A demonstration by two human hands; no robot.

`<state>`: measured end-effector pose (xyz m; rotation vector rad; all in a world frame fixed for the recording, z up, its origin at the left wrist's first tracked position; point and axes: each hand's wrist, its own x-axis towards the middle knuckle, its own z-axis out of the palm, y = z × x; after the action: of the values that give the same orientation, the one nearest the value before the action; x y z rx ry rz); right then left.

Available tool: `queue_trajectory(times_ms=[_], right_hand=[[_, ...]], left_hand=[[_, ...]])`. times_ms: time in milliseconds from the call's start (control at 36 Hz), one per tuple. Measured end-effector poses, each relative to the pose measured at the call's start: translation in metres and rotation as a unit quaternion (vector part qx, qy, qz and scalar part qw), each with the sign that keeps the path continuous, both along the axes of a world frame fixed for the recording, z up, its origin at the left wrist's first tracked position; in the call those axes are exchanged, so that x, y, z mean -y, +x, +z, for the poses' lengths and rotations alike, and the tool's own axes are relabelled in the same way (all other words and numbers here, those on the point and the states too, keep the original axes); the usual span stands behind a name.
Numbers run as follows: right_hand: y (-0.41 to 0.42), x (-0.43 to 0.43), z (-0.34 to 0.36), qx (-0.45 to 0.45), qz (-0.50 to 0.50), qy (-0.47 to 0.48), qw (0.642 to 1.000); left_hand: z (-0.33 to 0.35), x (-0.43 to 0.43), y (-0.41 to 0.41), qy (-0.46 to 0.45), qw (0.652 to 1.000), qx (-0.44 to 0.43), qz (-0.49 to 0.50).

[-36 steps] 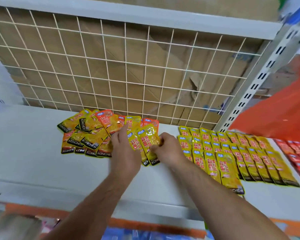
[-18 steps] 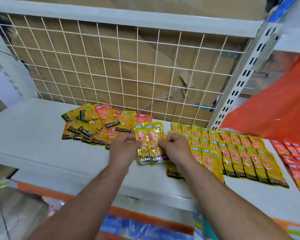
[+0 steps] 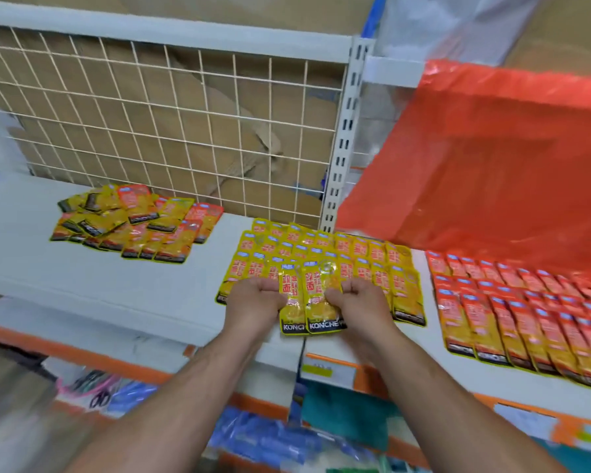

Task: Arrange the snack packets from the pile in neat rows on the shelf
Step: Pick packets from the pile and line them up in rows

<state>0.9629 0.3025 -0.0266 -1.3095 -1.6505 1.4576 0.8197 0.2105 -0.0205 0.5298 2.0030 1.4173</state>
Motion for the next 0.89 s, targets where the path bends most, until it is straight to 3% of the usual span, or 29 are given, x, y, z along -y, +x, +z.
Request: queue_trajectory(times_ms=[278, 556, 889], right_hand=[[0.050, -0.014, -0.008, -0.013, -0.024, -0.025, 0.999], [0.059, -0.021, -0.012, 0.016, -0.023, -0.008, 1.000], [0.050, -0.016, -0.011, 0.028, -0.063, -0.007, 0.998]], left_hand=[[0.003, -0.038, 0.035, -0.080, 0.986, -0.142, -0.040], [0.003, -0.049, 0.033, -0.128, 0.937, -0.311, -0.094], [-0.001, -0.048, 0.015, -0.133, 0.901, -0.378, -0.168]])
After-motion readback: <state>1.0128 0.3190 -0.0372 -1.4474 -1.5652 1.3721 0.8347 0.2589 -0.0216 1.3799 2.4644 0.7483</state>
